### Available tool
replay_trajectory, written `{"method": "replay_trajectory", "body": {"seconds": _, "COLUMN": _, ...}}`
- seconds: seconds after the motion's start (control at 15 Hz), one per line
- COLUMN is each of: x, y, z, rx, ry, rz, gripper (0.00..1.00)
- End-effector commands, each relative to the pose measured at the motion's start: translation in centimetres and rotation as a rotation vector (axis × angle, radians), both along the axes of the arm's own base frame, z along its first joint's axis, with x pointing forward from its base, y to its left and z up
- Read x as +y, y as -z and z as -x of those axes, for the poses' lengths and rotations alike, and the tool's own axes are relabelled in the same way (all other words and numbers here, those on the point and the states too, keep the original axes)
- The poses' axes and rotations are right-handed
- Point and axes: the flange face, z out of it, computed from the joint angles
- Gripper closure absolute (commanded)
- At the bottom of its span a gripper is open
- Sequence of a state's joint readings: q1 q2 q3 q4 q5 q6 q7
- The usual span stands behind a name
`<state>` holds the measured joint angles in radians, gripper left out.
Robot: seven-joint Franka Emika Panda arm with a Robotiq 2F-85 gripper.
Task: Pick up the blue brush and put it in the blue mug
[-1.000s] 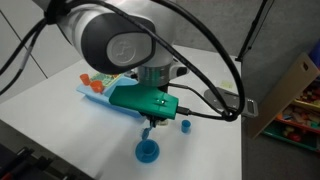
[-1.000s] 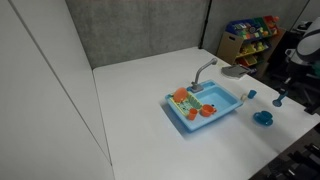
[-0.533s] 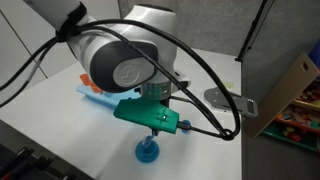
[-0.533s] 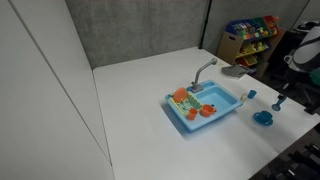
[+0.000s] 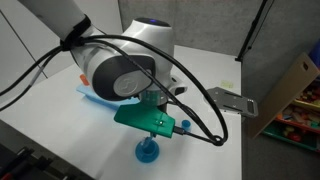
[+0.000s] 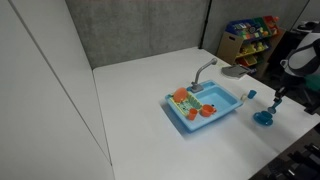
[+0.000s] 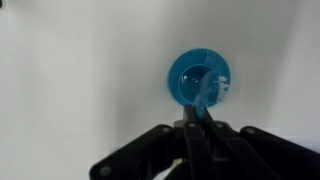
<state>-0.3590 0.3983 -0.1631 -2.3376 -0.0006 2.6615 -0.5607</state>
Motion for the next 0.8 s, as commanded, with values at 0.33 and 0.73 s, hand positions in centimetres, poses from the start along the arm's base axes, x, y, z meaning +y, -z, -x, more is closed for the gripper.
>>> {"method": "replay_trajectory", "body": {"seconds": 0.33, "x": -0.2, "y": 1.2, "z": -0.4, "rx": -0.024, "ry": 0.012, "rz": -0.003, "gripper": 0.97}}
{"method": "replay_trajectory", "body": {"seconds": 0.73, "x": -0.8, "y": 2.0, "z": -0.4, "rx": -0.022, "ry": 0.020, "rz": -0.007, "gripper": 0.97}}
